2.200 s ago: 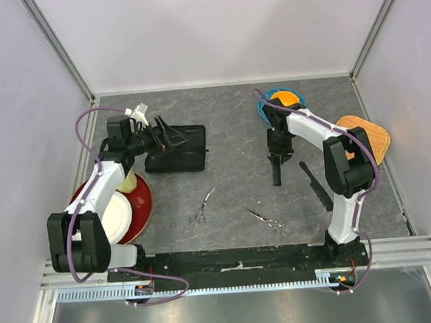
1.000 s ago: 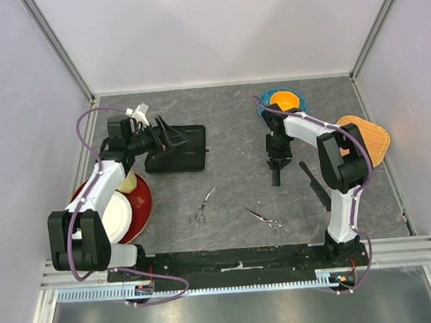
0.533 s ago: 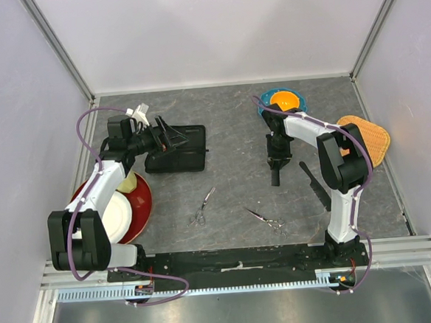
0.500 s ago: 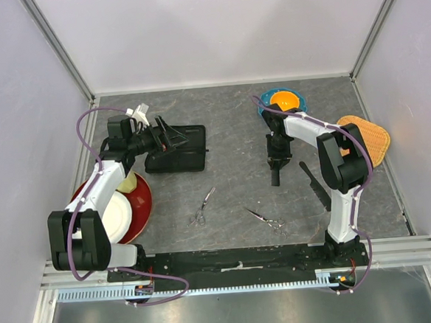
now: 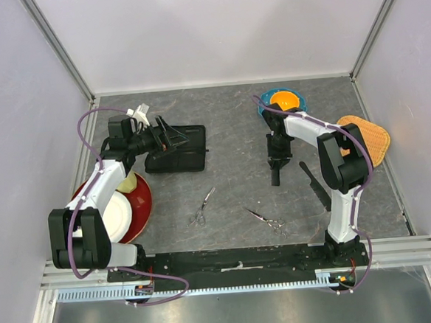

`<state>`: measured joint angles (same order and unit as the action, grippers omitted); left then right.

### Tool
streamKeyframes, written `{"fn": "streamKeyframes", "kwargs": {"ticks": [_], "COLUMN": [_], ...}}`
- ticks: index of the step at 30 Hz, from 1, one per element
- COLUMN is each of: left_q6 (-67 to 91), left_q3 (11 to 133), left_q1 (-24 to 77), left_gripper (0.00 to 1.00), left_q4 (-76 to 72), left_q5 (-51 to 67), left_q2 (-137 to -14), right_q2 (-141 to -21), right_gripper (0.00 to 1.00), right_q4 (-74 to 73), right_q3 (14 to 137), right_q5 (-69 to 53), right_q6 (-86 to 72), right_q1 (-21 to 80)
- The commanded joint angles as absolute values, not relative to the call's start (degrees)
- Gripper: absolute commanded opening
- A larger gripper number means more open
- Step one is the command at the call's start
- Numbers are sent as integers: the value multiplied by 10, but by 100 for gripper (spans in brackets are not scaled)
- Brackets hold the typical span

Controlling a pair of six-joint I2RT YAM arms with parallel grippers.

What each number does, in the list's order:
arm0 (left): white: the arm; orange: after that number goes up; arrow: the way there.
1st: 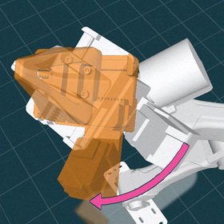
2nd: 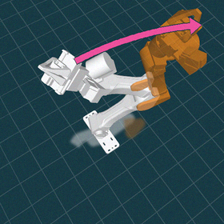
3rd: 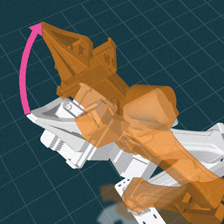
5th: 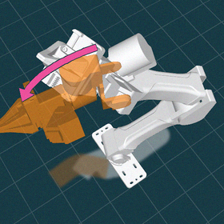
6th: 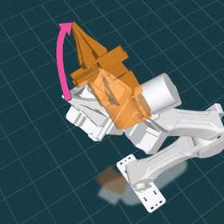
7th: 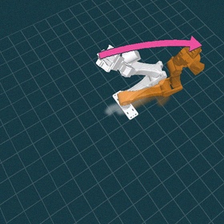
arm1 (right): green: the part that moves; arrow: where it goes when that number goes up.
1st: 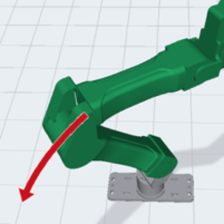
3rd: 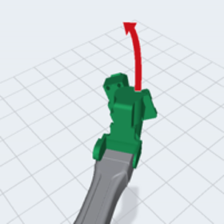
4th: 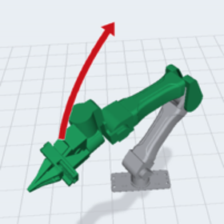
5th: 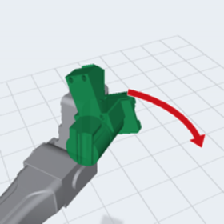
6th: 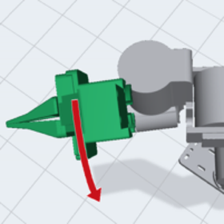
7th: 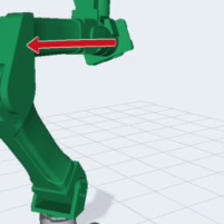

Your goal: Sort the hair-cutting tools

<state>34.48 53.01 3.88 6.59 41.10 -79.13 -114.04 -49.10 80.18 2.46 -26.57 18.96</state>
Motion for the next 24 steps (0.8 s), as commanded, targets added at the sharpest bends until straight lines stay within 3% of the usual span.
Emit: {"fn": "streamKeyframes", "kwargs": {"ticks": [1,24], "left_q6": [360,408], "left_q3": [528,506], "left_q1": [37,63], "left_gripper": [96,93], "left_q4": [40,-32], "left_q5": [431,494], "left_q2": [-792,-817], "right_q2": [-1109,-1071], "right_gripper": [38,38], "right_q4": [-504,-519], "right_q3": [832,897], "right_q5": [33,-41], "right_q6": [-271,-301], "right_q1": [187,197]}}
